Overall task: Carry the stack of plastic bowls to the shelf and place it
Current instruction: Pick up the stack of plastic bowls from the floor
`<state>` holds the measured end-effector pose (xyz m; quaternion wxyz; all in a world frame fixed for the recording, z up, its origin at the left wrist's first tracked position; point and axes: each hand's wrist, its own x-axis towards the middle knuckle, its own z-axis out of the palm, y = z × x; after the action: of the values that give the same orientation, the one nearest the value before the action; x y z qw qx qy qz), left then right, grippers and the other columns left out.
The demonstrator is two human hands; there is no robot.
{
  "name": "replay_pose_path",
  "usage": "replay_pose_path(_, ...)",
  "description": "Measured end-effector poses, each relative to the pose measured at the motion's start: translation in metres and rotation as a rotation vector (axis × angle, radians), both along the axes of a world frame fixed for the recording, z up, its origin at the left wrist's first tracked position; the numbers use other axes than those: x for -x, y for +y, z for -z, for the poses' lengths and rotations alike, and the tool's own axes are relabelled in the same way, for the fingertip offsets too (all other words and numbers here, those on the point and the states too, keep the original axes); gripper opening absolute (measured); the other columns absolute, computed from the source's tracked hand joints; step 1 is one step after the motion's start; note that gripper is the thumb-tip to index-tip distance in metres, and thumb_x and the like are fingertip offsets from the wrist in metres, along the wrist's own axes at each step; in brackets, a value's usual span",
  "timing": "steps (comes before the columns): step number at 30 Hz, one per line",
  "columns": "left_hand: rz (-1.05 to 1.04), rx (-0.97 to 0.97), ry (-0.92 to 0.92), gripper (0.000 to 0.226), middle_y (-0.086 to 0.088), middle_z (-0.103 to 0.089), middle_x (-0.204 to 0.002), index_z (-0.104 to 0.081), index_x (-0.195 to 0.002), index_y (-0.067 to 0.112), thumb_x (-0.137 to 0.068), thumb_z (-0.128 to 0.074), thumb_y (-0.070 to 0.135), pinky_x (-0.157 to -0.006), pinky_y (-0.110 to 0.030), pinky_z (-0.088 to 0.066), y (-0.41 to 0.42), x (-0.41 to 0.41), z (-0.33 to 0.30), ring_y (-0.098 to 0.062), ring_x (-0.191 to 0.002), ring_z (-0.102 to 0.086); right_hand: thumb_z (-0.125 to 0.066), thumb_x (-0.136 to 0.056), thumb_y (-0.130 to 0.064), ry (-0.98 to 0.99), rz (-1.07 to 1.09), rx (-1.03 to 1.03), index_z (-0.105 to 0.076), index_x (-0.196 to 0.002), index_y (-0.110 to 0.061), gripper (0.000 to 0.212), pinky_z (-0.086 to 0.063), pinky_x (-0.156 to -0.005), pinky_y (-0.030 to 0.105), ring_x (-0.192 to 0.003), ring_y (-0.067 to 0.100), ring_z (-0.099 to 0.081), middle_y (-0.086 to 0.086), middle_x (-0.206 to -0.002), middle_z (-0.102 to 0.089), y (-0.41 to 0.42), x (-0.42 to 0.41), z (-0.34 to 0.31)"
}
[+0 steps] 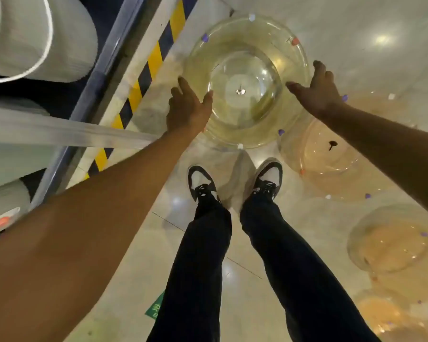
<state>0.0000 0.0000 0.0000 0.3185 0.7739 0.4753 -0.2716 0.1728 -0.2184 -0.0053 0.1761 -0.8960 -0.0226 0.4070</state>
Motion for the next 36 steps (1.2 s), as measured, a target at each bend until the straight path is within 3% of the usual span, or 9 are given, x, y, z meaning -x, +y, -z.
replay_pose_path(9, -0.337, 0.086, 0.029, 0.104, -0.017, -0.022, -0.183, -0.002, -0.178, 0.011, -0.107, -0.056, 0.064, -0.129, -0.042, -0.032, 0.024, -0.02, 0.104, -0.035, -0.167, -0.031, -0.073, -0.081, -0.05, 0.092, 0.355, -0.11, -0.029, -0.154, -0.017, 0.091, -0.053, -0.106, 0.051, -0.125, 0.032, -0.058, 0.01, -0.144, -0.053, 0.001, -0.021, 0.105)
replay_pose_path(13, -0.397, 0.177, -0.081, 0.089, -0.011, -0.044, -0.172, -0.026, -0.172, 0.013, -0.104, -0.067, 0.055, -0.122, -0.038, -0.042, 0.029, -0.02, 0.126, -0.032, -0.156, -0.049, -0.076, -0.084, -0.043, 0.078, 0.437, -0.131, -0.034, -0.144, -0.017, 0.078, -0.055, -0.102, 0.053, -0.119, 0.029, -0.058, 0.007, -0.132, -0.054, -0.003, -0.027, 0.125)
replay_pose_path(18, -0.46, 0.164, -0.19, 0.078, -0.009, -0.054, -0.164, -0.04, -0.163, 0.012, -0.102, -0.073, 0.049, -0.119, -0.037, -0.049, 0.035, -0.022, 0.118, -0.029, -0.149, -0.055, -0.076, -0.085, -0.039, 0.066, 0.494, -0.175, -0.038, -0.141, -0.016, 0.071, -0.055, -0.101, 0.052, -0.111, 0.025, -0.06, 0.003, -0.121, -0.057, 0.0, -0.025, 0.11)
replay_pose_path(23, -0.464, 0.153, -0.3, 0.095, -0.01, -0.056, -0.163, -0.041, -0.162, 0.011, -0.088, -0.08, 0.057, -0.116, -0.045, -0.055, 0.051, -0.028, 0.048, -0.03, -0.145, -0.061, -0.077, -0.086, -0.039, 0.031, 0.529, -0.239, -0.038, -0.14, -0.018, 0.07, -0.058, -0.097, 0.046, -0.11, 0.022, -0.061, 0.001, -0.121, -0.056, 0.001, -0.018, 0.038)
replay_pose_path(25, -0.485, 0.178, -0.319, 0.114, -0.01, -0.059, -0.158, -0.044, -0.158, 0.014, -0.066, -0.08, 0.071, -0.088, -0.046, -0.07, 0.056, -0.035, 0.006, -0.033, -0.137, -0.068, -0.078, -0.081, -0.043, 0.022, 0.579, -0.258, -0.039, -0.139, -0.019, 0.073, -0.058, -0.091, 0.043, -0.106, 0.021, -0.063, 0.001, -0.119, -0.059, -0.003, -0.017, -0.004)
replay_pose_path(28, -0.466, 0.21, -0.324, 0.126, -0.007, -0.061, -0.156, -0.043, -0.164, 0.021, -0.057, -0.081, 0.076, -0.058, -0.026, -0.068, 0.054, -0.046, -0.06, -0.031, -0.132, -0.071, -0.078, -0.078, -0.047, -0.003, 0.647, -0.273, -0.039, -0.139, -0.021, 0.077, -0.057, -0.096, 0.045, -0.111, 0.024, -0.064, 0.001, -0.119, -0.061, -0.019, -0.017, -0.077)
replay_pose_path(31, -0.349, 0.235, -0.331, 0.108, -0.003, -0.064, -0.148, -0.043, -0.161, 0.022, -0.075, -0.082, 0.072, -0.069, -0.034, -0.069, 0.033, -0.067, -0.145, -0.03, -0.128, -0.071, -0.079, -0.085, -0.042, -0.023, 0.724, -0.297, -0.039, -0.143, -0.018, 0.074, -0.057, -0.099, 0.047, -0.101, 0.015, -0.062, -0.009, -0.107, -0.057, -0.048, -0.013, -0.161)
replay_pose_path(33, -0.266, 0.254, -0.325, 0.087, 0.0, -0.066, -0.138, -0.048, -0.148, 0.026, -0.08, -0.08, 0.07, -0.085, -0.047, -0.07, 0.013, -0.082, -0.195, -0.03, -0.12, -0.073, -0.079, -0.084, -0.044, -0.032, 0.784, -0.308, -0.039, -0.144, -0.018, 0.077, -0.057, -0.1, 0.051, -0.103, 0.018, -0.064, -0.004, -0.107, -0.059, -0.075, -0.006, -0.211)
replay_pose_path(36, -0.177, 0.284, -0.301, 0.061, -0.005, -0.064, -0.126, -0.05, -0.128, 0.024, -0.09, -0.083, 0.059, -0.092, -0.056, -0.068, -0.025, -0.108, -0.252, -0.036, -0.12, -0.073, -0.079, -0.084, -0.043, -0.052, 0.884, -0.297, -0.04, -0.142, -0.02, 0.073, -0.06, -0.092, 0.049, -0.107, 0.024, -0.067, -0.003, -0.103, -0.062, -0.126, 0.005, -0.268)
